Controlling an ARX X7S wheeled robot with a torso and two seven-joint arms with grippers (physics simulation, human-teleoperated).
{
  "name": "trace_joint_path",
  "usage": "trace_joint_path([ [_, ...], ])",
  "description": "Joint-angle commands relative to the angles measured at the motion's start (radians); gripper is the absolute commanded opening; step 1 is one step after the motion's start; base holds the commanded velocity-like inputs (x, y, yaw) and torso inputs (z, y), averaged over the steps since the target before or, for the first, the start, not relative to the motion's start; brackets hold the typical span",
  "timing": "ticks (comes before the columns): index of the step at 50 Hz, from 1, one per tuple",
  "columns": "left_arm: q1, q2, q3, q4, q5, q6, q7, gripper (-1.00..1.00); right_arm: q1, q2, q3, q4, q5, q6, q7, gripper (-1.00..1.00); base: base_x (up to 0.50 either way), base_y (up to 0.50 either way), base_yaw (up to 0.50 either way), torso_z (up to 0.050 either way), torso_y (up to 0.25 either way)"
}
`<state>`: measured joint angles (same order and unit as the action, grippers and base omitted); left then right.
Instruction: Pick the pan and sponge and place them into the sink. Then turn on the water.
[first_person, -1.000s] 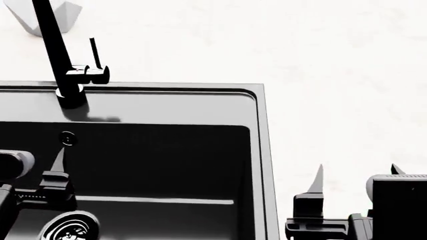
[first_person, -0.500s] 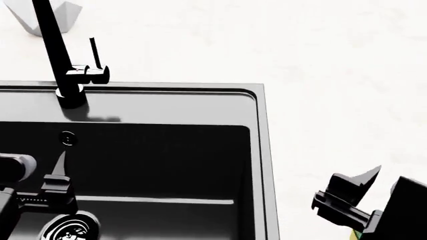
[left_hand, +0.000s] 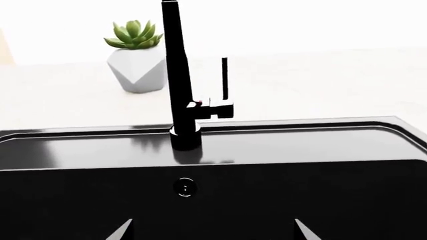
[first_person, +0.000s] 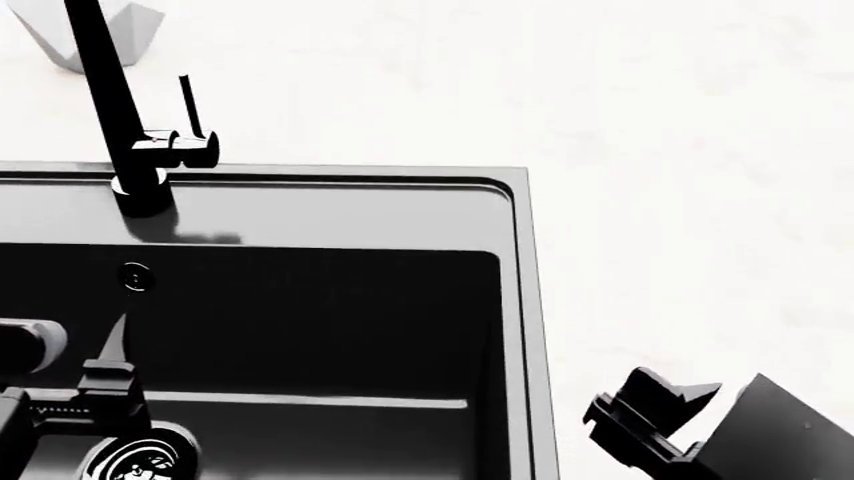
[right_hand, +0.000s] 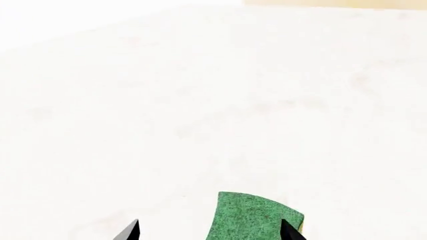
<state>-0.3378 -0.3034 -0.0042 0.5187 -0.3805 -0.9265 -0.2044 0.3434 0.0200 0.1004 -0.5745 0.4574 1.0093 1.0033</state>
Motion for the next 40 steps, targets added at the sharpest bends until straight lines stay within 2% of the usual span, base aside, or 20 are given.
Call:
trace_joint_path([
  [1, 0.012, -0.003, -0.014, -0.009, -0.008, 0.015, 0.002, 1.0, -0.035, 0.008, -0.054, 0.068, 0.049, -0.157, 0.137, 1.0, 0.0, 0.0, 0.0, 0.0, 0.0],
  [12, 0.019, -0.003, -0.01, -0.012, -0.01, 0.021, -0.002, 1.0, -0.066, 0.032, -0.026, 0.059, 0.052, -0.201, 0.199, 1.0, 0.0, 0.0, 0.0, 0.0, 0.0],
  [27, 0.02, 0.006, 0.01, -0.03, -0.004, 0.036, -0.011, 1.0, -0.009, 0.032, -0.024, 0.235, 0.083, -0.276, 0.176, 1.0, 0.0, 0.0, 0.0, 0.0, 0.0],
  [40, 0.039, -0.008, -0.014, -0.035, -0.02, 0.059, 0.004, 1.0, 0.071, 0.076, -0.012, 0.341, 0.102, -0.256, 0.172, 1.0, 0.0, 0.0, 0.0, 0.0, 0.0],
])
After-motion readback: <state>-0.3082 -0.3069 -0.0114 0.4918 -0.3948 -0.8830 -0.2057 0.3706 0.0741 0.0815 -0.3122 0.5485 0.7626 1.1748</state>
